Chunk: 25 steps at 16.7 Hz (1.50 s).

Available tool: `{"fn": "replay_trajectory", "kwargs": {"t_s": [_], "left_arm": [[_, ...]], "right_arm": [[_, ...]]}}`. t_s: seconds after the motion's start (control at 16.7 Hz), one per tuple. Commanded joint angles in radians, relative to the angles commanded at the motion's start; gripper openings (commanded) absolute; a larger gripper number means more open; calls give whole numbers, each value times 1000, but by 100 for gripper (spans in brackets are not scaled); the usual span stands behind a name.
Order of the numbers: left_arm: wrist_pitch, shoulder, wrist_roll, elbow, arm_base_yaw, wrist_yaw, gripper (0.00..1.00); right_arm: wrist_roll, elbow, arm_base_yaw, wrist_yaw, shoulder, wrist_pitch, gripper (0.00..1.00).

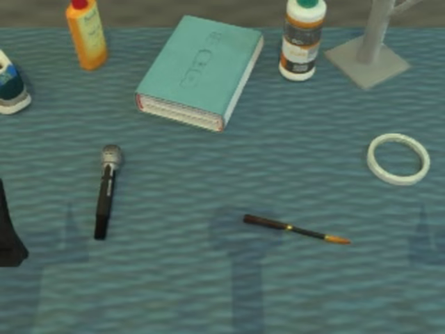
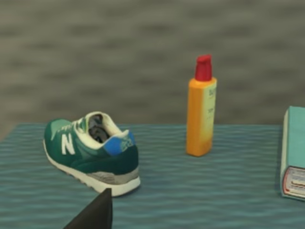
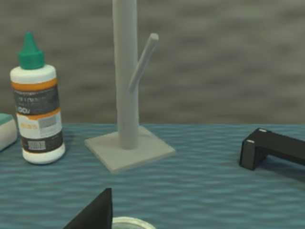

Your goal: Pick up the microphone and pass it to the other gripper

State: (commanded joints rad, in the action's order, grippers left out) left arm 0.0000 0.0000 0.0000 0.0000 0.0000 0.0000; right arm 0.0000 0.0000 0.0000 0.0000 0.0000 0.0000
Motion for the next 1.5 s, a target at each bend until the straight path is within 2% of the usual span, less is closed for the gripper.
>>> {"fn": "replay_trajectory", "kwargs": {"t_s": [0.24,0.48,1.26,1.5], "left_arm": [[-21,31,-4,30,-10,5,100],[-134,222,-29,188,-48,17,100],[-755,1446,-178,1040,-190,28,100],[-891,1723,-209,1227,-227,36,100]], "right_arm": [[0,0,0,0,0,0,100],[0,0,0,0,0,0,100],[0,0,0,0,0,0,100],[0,0,0,0,0,0,100]]}}
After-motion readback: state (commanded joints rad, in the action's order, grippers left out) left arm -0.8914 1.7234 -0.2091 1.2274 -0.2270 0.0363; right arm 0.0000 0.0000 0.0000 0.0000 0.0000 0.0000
